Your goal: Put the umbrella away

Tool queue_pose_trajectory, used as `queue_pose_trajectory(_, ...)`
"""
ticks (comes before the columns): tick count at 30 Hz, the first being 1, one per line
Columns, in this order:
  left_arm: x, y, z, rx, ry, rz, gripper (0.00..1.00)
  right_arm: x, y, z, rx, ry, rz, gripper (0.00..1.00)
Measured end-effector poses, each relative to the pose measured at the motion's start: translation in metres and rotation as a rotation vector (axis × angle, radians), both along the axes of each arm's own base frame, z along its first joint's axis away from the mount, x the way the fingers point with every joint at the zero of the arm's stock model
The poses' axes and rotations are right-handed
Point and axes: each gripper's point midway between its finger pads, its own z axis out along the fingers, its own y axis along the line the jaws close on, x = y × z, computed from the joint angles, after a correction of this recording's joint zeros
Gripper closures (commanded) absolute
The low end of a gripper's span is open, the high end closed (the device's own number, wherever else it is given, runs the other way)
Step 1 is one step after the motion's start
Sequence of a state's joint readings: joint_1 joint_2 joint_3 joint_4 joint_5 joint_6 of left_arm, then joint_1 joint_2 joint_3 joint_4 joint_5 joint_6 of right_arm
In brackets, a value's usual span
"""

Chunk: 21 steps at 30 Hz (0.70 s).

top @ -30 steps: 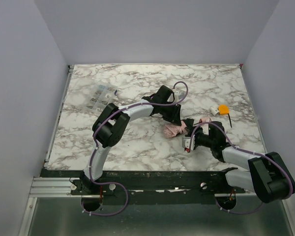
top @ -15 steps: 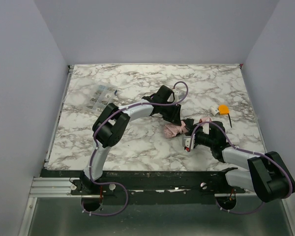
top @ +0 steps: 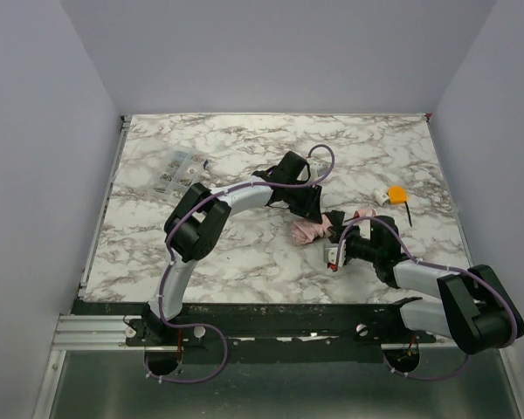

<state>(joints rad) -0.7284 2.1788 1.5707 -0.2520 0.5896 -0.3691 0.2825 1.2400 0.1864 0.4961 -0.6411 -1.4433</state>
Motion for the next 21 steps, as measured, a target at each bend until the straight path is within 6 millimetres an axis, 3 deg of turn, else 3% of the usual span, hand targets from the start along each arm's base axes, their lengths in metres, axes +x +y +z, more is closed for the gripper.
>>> queue_pose_trajectory(4, -0.0002, 0.0001, 0.0, 0.0, 0.001, -0.001, 0.69, 0.0001, 0.0003, 0.0007, 0.0, -0.003, 0.001, 0.81)
queue_pose_trajectory(7, -0.0001, 0.0, -0.0001, 0.0, 0.0, -0.001, 0.69, 0.0002, 0.0008, 0.0028, 0.002, -0.01, 0.003, 0.96)
queue_pose_trajectory(14, 0.0003, -0.0005, 0.0001, 0.0, -0.001, -0.003, 0.63, -0.0004, 0.0006, 0.0032, 0.005, 0.004, -0.005, 1.0)
queue_pose_trajectory(21, 0.0015, 0.0011, -0.0026, 0.005, 0.006, 0.0, 0.47, 0.0045, -0.0009, 0.0031, -0.007, 0.069, -0.033, 1.0)
